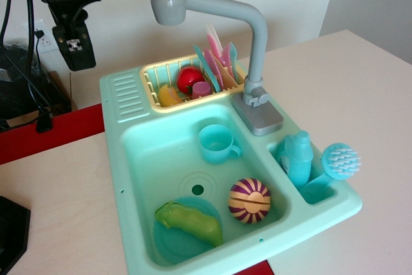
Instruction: Turn faucet front to right
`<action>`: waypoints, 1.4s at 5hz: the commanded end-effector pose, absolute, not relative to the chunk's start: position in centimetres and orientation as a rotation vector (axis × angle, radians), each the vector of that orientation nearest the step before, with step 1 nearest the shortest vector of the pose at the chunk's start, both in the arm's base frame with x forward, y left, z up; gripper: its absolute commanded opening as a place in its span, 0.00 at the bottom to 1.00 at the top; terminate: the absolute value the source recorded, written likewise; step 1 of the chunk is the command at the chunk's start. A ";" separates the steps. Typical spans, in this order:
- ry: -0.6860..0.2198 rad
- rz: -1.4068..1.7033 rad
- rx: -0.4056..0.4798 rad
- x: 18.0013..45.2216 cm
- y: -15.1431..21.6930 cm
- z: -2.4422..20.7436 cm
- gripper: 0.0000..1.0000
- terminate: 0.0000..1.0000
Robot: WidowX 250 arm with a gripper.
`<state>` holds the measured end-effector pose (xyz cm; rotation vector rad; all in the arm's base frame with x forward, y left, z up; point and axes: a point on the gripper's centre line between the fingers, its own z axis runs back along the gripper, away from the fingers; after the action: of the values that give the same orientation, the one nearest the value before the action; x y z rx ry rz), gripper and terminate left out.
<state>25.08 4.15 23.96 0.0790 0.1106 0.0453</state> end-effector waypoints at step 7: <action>0.199 -0.034 0.105 31.9 4.6 20.6 1.00 0.00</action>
<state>31.80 2.05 19.26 0.1023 0.2459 -0.0927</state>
